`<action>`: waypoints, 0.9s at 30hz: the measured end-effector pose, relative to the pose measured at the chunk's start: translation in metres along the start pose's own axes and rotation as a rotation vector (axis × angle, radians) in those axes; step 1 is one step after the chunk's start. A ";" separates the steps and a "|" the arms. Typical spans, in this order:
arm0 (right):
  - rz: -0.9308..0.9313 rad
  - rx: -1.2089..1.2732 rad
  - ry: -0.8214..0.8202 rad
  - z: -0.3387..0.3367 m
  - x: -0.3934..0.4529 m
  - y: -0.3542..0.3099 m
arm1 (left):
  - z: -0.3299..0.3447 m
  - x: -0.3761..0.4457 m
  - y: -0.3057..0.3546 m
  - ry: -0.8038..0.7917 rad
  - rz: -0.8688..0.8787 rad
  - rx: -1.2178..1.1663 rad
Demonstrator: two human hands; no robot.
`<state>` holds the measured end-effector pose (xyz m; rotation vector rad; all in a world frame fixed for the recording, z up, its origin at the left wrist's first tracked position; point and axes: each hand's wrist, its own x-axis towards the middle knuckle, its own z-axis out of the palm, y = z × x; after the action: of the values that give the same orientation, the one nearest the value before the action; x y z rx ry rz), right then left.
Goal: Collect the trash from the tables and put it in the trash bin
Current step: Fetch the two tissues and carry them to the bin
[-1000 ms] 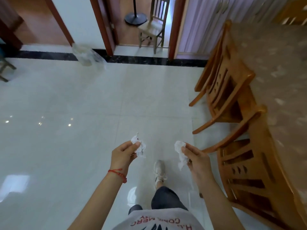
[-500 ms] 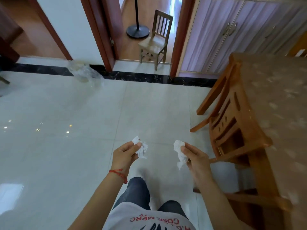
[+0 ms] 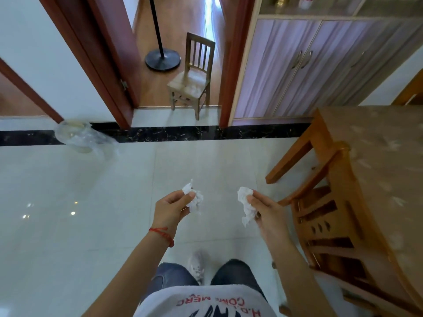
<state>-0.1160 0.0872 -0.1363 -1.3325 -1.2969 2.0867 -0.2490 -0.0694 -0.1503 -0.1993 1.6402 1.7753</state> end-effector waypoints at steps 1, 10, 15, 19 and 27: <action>-0.001 0.002 0.012 0.006 0.010 -0.006 | 0.005 0.013 0.009 -0.007 0.003 -0.001; -0.029 -0.123 0.097 0.043 0.137 -0.070 | 0.065 0.147 0.073 -0.050 -0.036 -0.028; -0.112 -0.212 0.092 0.063 0.222 -0.119 | 0.112 0.227 0.120 -0.042 0.000 -0.009; -0.116 -0.173 0.098 0.076 0.286 -0.160 | 0.147 0.282 0.157 -0.059 0.006 0.008; -0.124 -0.173 0.149 0.097 0.370 -0.216 | 0.203 0.368 0.206 -0.112 -0.041 0.021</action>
<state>-0.4203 0.4030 -0.1398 -1.4095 -1.4819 1.7916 -0.5723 0.2683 -0.1470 -0.1205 1.5636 1.7067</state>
